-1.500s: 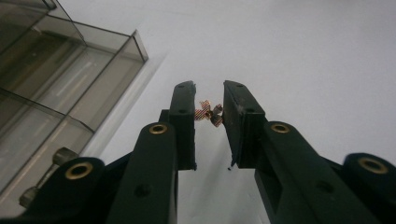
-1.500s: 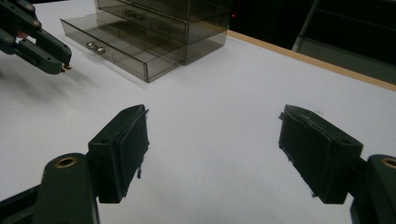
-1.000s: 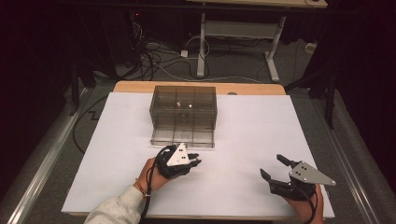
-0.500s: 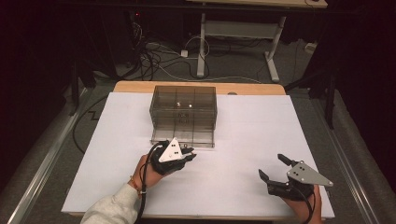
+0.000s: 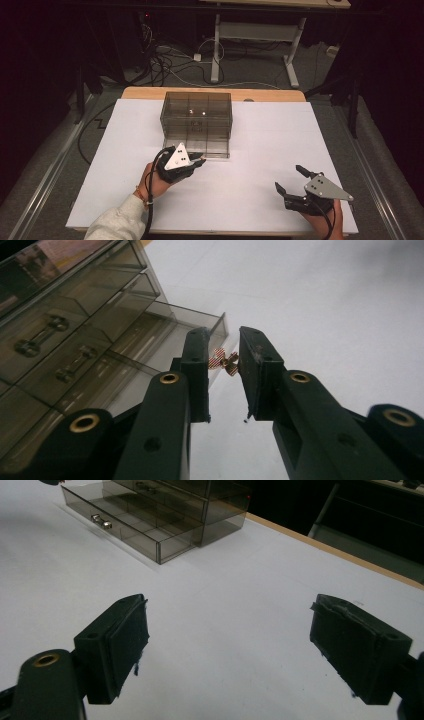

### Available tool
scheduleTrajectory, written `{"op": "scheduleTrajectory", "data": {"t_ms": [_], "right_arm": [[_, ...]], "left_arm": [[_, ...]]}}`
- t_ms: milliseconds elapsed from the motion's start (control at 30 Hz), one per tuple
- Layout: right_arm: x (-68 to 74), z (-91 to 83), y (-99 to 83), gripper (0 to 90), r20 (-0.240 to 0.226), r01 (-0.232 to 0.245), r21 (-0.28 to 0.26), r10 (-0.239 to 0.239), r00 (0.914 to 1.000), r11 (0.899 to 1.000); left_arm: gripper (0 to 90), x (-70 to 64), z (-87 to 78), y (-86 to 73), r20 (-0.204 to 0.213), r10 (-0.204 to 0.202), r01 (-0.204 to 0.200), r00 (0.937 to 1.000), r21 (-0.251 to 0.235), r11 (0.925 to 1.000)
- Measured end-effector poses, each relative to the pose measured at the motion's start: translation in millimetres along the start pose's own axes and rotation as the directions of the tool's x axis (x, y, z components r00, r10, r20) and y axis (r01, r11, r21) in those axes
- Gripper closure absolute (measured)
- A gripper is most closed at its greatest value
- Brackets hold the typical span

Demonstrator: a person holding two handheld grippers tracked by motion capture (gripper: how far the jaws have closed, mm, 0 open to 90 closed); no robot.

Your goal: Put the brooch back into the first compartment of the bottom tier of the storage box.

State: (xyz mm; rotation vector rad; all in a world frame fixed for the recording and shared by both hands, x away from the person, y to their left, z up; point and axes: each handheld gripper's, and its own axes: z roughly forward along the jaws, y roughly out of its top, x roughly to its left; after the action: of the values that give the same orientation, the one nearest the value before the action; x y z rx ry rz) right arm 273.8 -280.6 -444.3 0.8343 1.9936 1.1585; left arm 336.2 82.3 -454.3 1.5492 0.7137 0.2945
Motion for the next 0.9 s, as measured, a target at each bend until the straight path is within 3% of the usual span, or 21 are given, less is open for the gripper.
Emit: {"op": "scheduleTrajectory", "data": {"t_ms": [467, 900], "right_arm": [[-0.7, -0.4, -0.9, 15.7, 0.009, 0.001, -0.007, -0.001, 1.0, 1.0], [0.0, 1.2, -1.9, 15.8, 0.013, 0.002, -0.002, -0.002, 0.9999, 1.0]], "left_arm": [[73.2, 19.0, -6.5, 9.8, -0.043, -0.027, 0.025, 0.9987, -0.032, 0.9992], [73.1, 35.4, -8.1, 14.1, -0.097, -0.021, 0.016, 0.9951, -0.051, 0.9986]]}}
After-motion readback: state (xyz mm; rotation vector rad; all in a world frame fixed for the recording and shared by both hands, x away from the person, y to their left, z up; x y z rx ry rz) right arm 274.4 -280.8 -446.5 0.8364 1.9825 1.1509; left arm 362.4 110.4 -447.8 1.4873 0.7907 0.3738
